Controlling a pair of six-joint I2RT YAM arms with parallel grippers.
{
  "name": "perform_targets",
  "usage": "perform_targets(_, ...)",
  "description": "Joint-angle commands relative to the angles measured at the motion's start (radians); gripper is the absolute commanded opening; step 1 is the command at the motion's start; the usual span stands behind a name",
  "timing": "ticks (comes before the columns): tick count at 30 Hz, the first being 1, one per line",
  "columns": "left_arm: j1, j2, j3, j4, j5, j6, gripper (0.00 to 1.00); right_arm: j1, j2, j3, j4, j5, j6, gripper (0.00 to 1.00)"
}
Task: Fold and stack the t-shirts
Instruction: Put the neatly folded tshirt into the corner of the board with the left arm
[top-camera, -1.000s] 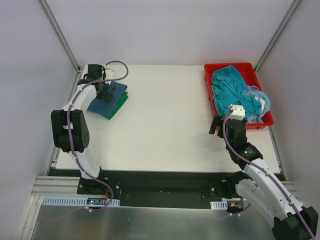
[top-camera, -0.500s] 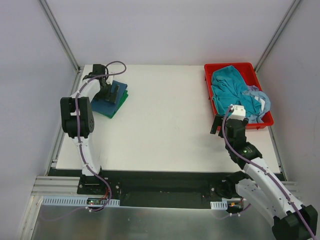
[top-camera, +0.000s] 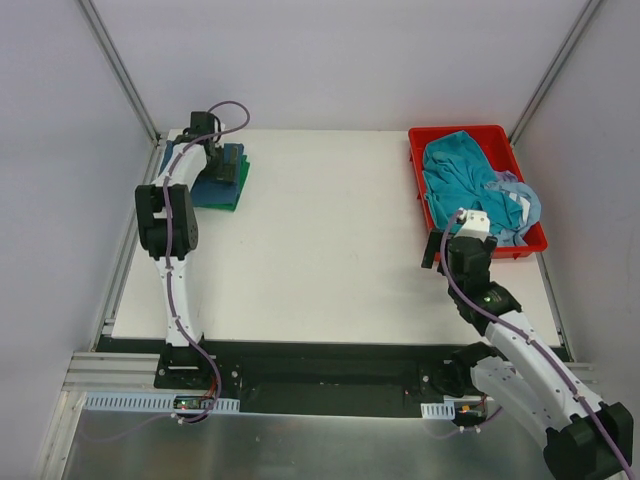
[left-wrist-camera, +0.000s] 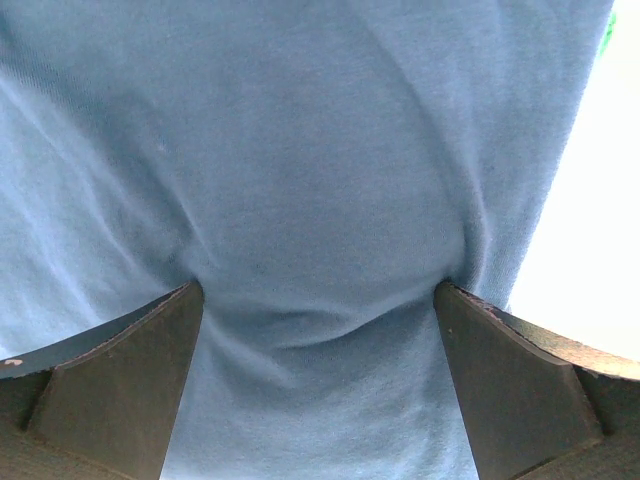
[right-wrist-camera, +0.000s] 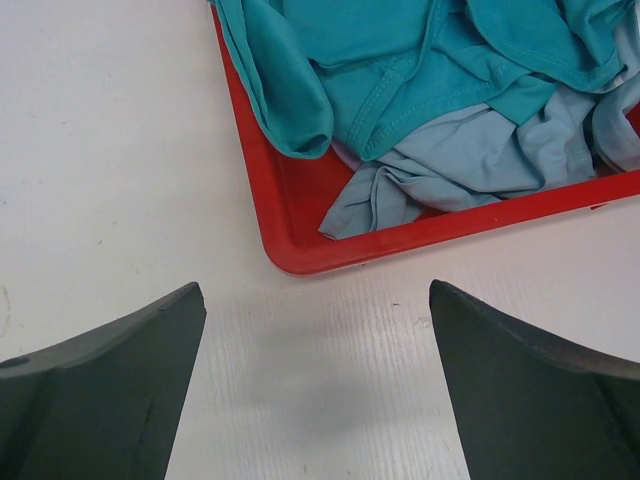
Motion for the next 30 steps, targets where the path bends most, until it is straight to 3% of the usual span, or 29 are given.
perform_targets(1,0.005,0.032,0.098,0.004,-0.006,0.001,0.99,-0.010,0.016,0.040,0.004,0.034,-0.007,0.96)
perform_targets(5,0.002,-0.012,0.133,-0.008,-0.003,-0.004,0.99,-0.010,0.025,0.047,0.002,0.027,-0.005,0.96)
perform_targets(11,-0.025,-0.386,0.019,-0.019,0.081,-0.160,0.99,-0.013,0.019,0.062,-0.007,-0.044,0.018,0.96)
perform_targets(13,-0.025,-0.541,-0.094,0.015,0.211,-0.244,0.99,-0.013,0.017,0.059,-0.007,-0.027,0.074,0.96)
perform_targets(16,-0.072,-0.791,-0.391,0.169,0.401,-0.333,0.99,-0.011,0.010,0.057,-0.015,-0.041,0.099,0.96)
perform_targets(22,-0.160,-1.229,-1.028,0.472,0.357,-0.515,0.99,-0.013,-0.082,-0.002,0.016,-0.124,0.130,0.96)
perform_targets(26,-0.158,-1.393,-1.248,0.498,0.366,-0.545,0.99,-0.011,-0.130,-0.039,0.028,-0.170,0.130,0.96)
perform_targets(30,-0.158,-1.525,-1.350,0.503,0.296,-0.538,0.99,-0.011,-0.161,-0.087,0.048,-0.185,0.117,0.96)
